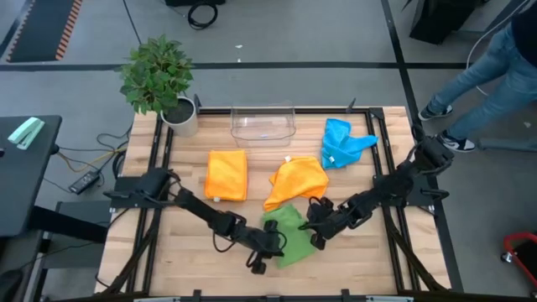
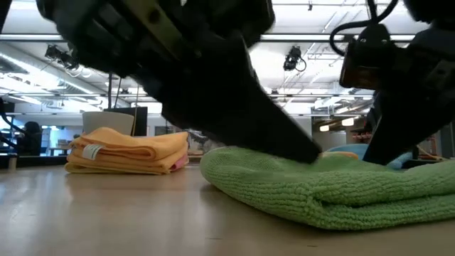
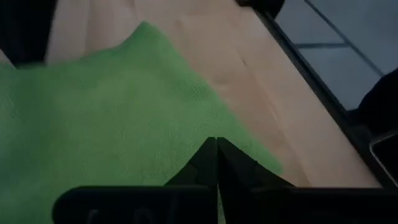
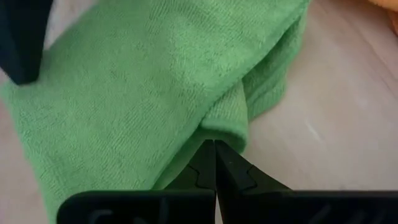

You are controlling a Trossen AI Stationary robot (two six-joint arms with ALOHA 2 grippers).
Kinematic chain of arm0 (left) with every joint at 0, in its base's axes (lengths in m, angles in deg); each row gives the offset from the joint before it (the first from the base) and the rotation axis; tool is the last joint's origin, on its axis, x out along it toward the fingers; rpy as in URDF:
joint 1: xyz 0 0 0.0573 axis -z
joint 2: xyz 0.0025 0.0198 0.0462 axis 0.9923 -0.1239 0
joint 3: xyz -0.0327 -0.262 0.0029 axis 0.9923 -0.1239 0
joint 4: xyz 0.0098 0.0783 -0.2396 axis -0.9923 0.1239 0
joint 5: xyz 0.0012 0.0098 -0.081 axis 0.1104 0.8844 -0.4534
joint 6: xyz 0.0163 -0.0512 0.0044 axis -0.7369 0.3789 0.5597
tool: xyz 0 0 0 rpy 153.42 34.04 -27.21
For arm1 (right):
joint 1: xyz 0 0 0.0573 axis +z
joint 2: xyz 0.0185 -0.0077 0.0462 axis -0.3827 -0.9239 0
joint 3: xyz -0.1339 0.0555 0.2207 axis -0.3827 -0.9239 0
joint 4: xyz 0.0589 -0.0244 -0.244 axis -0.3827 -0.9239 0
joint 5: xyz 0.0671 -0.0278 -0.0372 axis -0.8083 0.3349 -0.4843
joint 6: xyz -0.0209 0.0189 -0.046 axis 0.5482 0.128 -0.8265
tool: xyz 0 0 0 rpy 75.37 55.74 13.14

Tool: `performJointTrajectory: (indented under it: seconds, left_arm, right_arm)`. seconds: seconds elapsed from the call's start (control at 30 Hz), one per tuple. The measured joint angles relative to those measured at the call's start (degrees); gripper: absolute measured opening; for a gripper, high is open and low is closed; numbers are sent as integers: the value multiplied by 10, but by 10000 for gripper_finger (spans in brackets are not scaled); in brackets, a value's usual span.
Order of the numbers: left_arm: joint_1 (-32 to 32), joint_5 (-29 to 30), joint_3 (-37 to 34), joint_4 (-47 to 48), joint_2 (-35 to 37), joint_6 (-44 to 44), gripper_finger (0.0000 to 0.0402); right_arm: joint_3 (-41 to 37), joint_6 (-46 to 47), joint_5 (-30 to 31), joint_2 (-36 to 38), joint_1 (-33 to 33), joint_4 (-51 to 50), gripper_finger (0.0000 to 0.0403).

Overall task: Fold microfiber towels
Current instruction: Fold the green microfiber cloth

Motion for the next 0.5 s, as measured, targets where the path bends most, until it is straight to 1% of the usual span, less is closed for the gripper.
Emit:
performJointTrajectory:
  seconds: [0.1,0.23,0.4,0.5]
  left_arm:
    - [3,0,5,17,-25,53,13]
    - [19,9,8,18,-39,95,6]
    - [34,13,8,29,-42,118,14]
    - [37,12,8,30,-42,130,8]
  right_arm:
    - [0,-14,-8,0,-15,12,3]
    - [0,-13,-10,0,-34,23,3]
    - [-2,12,-2,0,-64,26,3]
    - [-2,39,6,0,-84,24,3]
